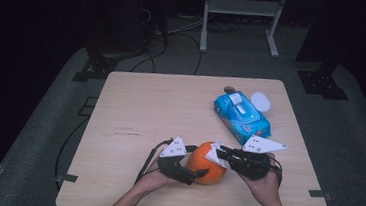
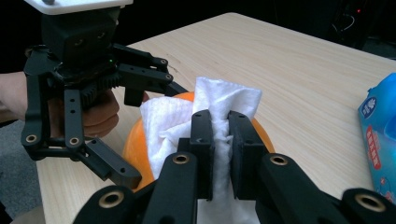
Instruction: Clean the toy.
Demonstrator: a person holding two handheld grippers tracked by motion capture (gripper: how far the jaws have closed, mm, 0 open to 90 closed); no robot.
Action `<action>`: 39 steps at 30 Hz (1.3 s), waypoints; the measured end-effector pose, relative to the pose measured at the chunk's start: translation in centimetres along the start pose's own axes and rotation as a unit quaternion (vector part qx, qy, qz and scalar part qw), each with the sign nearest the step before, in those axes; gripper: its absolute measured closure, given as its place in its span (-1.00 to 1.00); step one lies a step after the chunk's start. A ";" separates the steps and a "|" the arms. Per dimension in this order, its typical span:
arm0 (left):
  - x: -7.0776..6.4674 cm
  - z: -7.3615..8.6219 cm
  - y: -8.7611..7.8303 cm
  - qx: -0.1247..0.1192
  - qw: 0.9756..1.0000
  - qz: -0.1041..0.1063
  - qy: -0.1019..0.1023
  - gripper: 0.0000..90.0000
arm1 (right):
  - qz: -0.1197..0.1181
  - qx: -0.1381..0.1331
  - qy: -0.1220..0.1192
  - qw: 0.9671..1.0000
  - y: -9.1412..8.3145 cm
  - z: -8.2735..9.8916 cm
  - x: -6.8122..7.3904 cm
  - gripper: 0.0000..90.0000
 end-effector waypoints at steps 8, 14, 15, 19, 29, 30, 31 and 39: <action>-1.3 -0.3 0.0 0.011 0.999 -0.003 0.044 -0.33 | 0.007 0.005 -0.067 0.998 0.5 -1.0 3.2 0.79; -0.8 0.0 0.1 0.000 1.000 0.004 0.031 -0.62 | 0.034 0.002 -0.017 0.999 -0.3 -0.4 0.0 0.79; -0.7 0.0 0.2 0.002 1.000 0.005 0.022 -0.68 | 0.028 0.004 -0.006 1.000 -0.3 -0.1 -0.3 0.79; -1.2 -0.2 0.2 0.007 0.999 0.004 0.032 -0.47 | 0.025 0.006 -0.009 1.000 -0.4 0.0 0.0 0.79; -1.6 -0.1 0.5 0.007 0.999 0.003 0.053 -0.65 | 0.019 0.014 -0.020 1.000 -0.4 -0.4 0.4 0.79; -1.6 -0.1 0.6 0.007 0.999 0.003 0.052 -0.65 | 0.017 0.014 -0.015 1.000 -0.4 -0.2 0.2 0.79; -1.6 -0.2 0.6 0.005 0.998 0.000 0.055 -0.58 | 0.016 0.015 -0.013 1.000 -0.4 -0.1 0.1 0.79; -2.2 -0.6 0.8 0.020 0.998 -0.015 0.063 -0.32 | 0.014 0.027 -0.073 0.997 0.7 -0.8 3.5 0.79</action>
Point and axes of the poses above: each handheld gripper's, and its own axes: y roughly forward along the jaws, z roughly out of its underside, x roughly to its left, the point moved 5 cm from there along y, roughly forward along the jaws, and after that the axes turned 12 degrees about x, right-handed, at the moved point
